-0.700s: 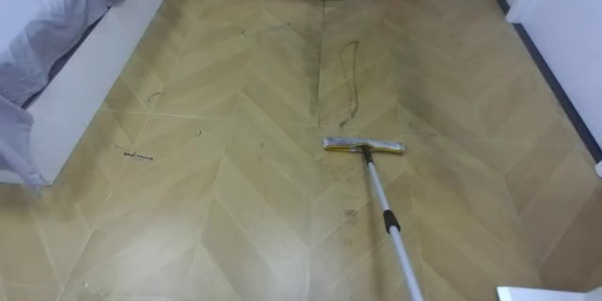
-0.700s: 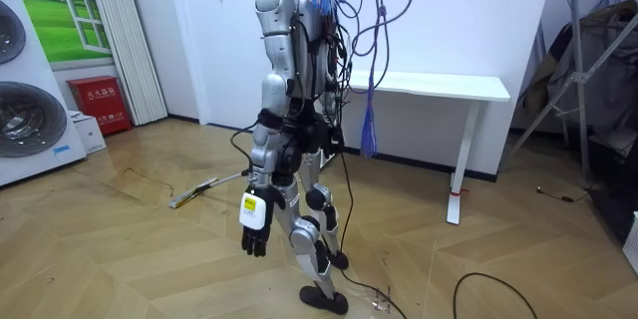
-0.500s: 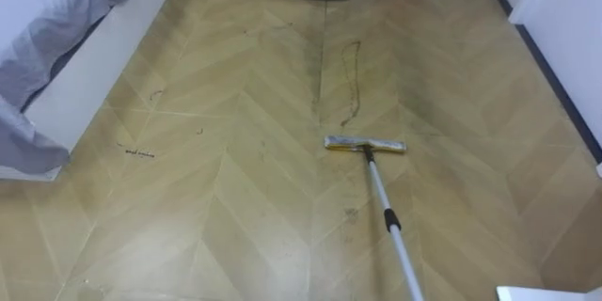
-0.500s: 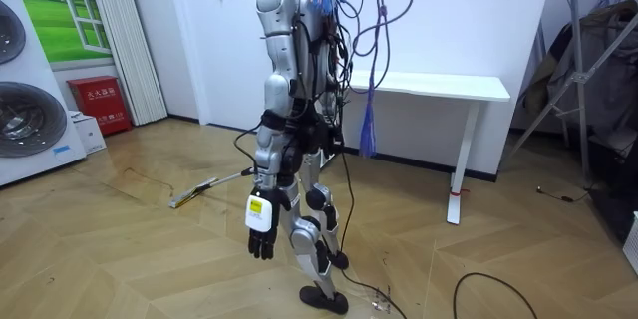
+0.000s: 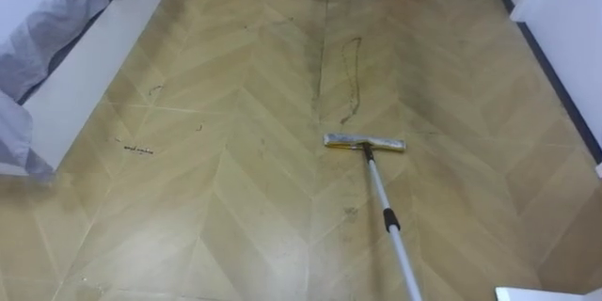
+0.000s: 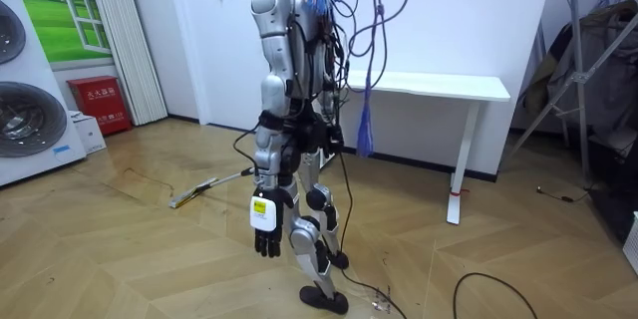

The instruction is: Mop floor

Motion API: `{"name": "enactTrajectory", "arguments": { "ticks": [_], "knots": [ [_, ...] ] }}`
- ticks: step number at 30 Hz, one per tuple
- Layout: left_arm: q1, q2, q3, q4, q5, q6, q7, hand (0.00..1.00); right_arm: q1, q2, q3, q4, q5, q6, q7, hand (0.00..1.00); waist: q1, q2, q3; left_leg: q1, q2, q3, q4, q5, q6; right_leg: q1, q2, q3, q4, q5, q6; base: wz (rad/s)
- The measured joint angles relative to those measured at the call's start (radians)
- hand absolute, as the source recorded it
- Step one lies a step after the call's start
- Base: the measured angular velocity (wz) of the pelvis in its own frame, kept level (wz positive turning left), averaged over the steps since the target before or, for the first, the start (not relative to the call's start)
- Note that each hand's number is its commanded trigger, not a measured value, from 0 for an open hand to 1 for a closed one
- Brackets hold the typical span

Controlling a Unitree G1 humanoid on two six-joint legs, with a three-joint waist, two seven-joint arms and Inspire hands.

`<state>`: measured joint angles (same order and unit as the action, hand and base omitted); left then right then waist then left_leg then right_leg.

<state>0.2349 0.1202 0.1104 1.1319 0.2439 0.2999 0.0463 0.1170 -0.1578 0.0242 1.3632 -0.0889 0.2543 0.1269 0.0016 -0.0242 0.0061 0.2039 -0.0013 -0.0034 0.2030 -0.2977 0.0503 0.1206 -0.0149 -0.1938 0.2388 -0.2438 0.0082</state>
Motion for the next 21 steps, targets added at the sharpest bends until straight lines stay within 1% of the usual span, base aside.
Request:
{"name": "enactTrajectory", "arguments": {
  "ticks": [2, 5, 8, 10, 11, 12, 13, 14, 16, 17, 19, 20, 21],
  "knots": [
    [-0.002, 0.0, -0.017, -0.001, 0.0, -0.001, -0.001, 0.0, -0.005, 0.0, 0.002, 0.0, -0.001, 0.0, 0.001, 1.0, 0.0, -0.002, 0.0006, -0.001, 0.001, 0.0, 0.001, 0.0, 0.0, 0.0, 0.0, 0.0, 0.0, 0.0, 0.0, 0.0],
    [-0.009, -0.005, -0.018, -0.003, 0.001, -0.002, -0.001, 0.0, -0.008, 0.001, 0.012, -0.002, -0.001, 0.005, -0.003, 1.0, 0.0, -0.002, 0.0006, -0.01, 0.001, 0.001, 0.003, 0.0, 0.0, -0.006, 0.001, 0.0, 0.001, 0.0, 0.0, 0.0],
    [-0.035, -0.004, -0.018, -0.013, 0.004, -0.006, 0.0, 0.0, -0.026, 0.002, 0.014, -0.013, -0.001, 0.008, -0.006, 1.0, 0.003, 0.0, -0.0002, -0.056, 0.001, 0.006, 0.015, 0.0, 0.0, -0.061, -0.001, 0.002, 0.027, 0.001, -0.002, -0.06],
    [-0.063, -0.001, -0.018, -0.011, 0.004, -0.008, 0.0, 0.0, -0.053, 0.002, 0.014, -0.013, 0.0, 0.009, -0.013, 1.0, 0.006, 0.006, -0.0027, -0.099, 0.001, 0.011, 0.031, 0.0, 0.0, -0.103, -0.003, 0.003, 0.037, 0.005, -0.008, -0.07],
    [-0.08, 0.001, -0.02, -0.011, 0.004, -0.01, 0.002, 0.0, -0.071, 0.001, 0.014, -0.014, 0.0, 0.009, -0.019, 1.0, 0.005, 0.004, -0.0009, -0.125, 0.002, 0.011, 0.04, 0.0, 0.0, -0.128, -0.003, 0.002, 0.043, 0.008, -0.011, -0.03],
    [-0.095, 0.005, -0.039, -0.01, 0.004, -0.012, 0.005, 0.0, -0.091, 0.001, 0.014, -0.013, 0.001, 0.008, -0.024, 1.0, 0.004, 0.006, 0.0014, -0.149, 0.003, 0.011, 0.049, 0.0, 0.0, -0.153, -0.005, 0.001, 0.055, 0.01, -0.014, 0.0],
    [-0.105, 0.005, -0.041, -0.009, 0.004, -0.016, 0.007, 0.0, -0.1, 0.001, 0.015, -0.013, 0.003, 0.008, -0.027, 1.0, 0.004, 0.006, 0.0024, -0.163, 0.003, 0.011, 0.056, 0.0, 0.0, -0.164, -0.006, -0.001, 0.057, 0.012, -0.016, 0.0],
    [-0.123, 0.005, -0.049, 0.0, 0.004, -0.024, 0.01, 0.0, -0.118, 0.001, 0.015, -0.013, 0.012, 0.007, -0.031, 1.0, 0.004, 0.009, 0.0049, -0.19, 0.004, 0.011, 0.07, 0.0, -0.001, -0.183, -0.005, -0.001, 0.056, 0.019, -0.019, 0.0],
    [-0.155, 0.005, -0.056, 0.017, 0.003, -0.04, 0.019, 0.0, -0.134, 0.0, 0.026, -0.018, 0.045, 0.004, -0.051, 1.0, 0.004, 0.014, 0.0048, -0.252, 0.005, 0.01, 0.103, 0.0, -0.001, -0.234, -0.005, -0.002, 0.066, 0.027, -0.023, 0.04],
    [-0.162, 0.005, -0.056, 0.018, 0.001, -0.044, 0.021, 0.0, -0.137, 0.0, 0.031, -0.024, 0.049, 0.003, -0.056, 1.0, 0.004, 0.016, 0.005, -0.271, 0.005, 0.009, 0.115, 0.0, -0.001, -0.25, -0.007, -0.004, 0.072, 0.027, -0.024, 0.11],
    [-0.18, 0.004, -0.057, 0.018, -0.007, -0.063, 0.032, 0.0, -0.136, -0.004, 0.034, -0.038, 0.068, -0.013, -0.071, 1.0, 0.003, 0.019, 0.0054, -0.342, 0.003, 0.01, 0.155, 0.0, -0.001, -0.309, -0.013, -0.011, 0.097, 0.029, -0.026, 0.11],
    [-0.194, 0.004, -0.058, 0.02, -0.015, -0.078, 0.037, 0.0, -0.145, -0.007, 0.04, -0.043, 0.082, -0.026, -0.077, 1.0, 0.004, 0.024, 0.0088, -0.393, 0.003, 0.014, 0.185, 0.0, -0.001, -0.36, -0.019, -0.012, 0.127, 0.029, -0.027, 0.05],
    [-0.212, 0.003, -0.07, 0.02, -0.017, -0.085, 0.039, 0.0, -0.156, -0.011, 0.043, -0.044, 0.088, -0.04, -0.089, 1.0, 0.001, 0.024, 0.0092, -0.444, 0.003, 0.02, 0.214, 0.0, -0.002, -0.413, -0.023, -0.01, 0.152, 0.03, -0.029, 0.0]
  ]
}}
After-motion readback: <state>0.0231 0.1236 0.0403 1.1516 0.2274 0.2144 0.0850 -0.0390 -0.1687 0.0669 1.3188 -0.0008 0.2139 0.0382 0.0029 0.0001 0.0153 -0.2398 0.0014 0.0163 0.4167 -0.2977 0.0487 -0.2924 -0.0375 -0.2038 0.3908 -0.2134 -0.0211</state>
